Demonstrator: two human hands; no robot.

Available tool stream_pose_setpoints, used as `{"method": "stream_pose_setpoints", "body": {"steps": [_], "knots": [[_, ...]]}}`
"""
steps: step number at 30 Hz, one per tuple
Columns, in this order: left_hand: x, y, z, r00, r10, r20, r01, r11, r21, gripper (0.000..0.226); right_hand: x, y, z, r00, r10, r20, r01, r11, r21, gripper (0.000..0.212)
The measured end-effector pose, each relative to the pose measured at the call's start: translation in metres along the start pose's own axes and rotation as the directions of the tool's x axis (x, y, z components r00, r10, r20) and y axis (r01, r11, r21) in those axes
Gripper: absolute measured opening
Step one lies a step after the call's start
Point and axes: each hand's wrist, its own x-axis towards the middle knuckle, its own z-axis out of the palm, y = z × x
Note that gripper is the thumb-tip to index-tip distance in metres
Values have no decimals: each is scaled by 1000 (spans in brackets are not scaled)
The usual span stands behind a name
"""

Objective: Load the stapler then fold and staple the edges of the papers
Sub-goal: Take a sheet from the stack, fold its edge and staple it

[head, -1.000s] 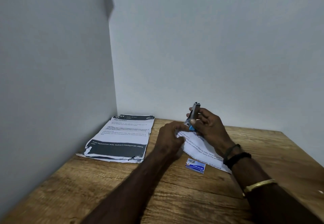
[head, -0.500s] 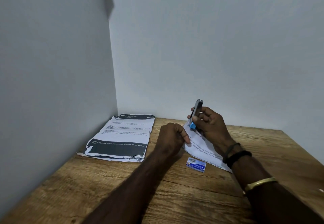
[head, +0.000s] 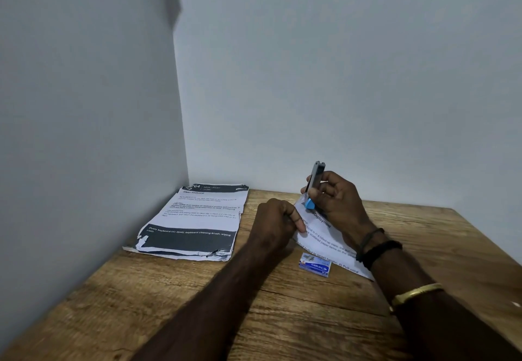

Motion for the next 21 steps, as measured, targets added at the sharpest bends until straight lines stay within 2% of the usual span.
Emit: {"method": "stream_pose_setpoints", "body": {"steps": [6,10,14,17,21], "knots": [[0,0,1,1000,0,-14,0,1000,4,24,0,1,0,1000,-3,-27,3,1000,-8,19],[2,-3,2,999,-15,-33,16,1000,9,27,-3,0,0,998,68,-2,-66,975,213,32],[4,-10,0,989,-90,-118,83,994,-64,22,0,-5,-3,989,100,-111,-59,945,323,27],[8,-17,-9,961,-84,-262,65,995,-80,27,1,-5,-12,990,92,-106,-72,981,179,26],[13,-22,-16,919,-214,-331,118,950,-287,40,-9,5,-21,986,109,124,-84,977,-195,29]]}}
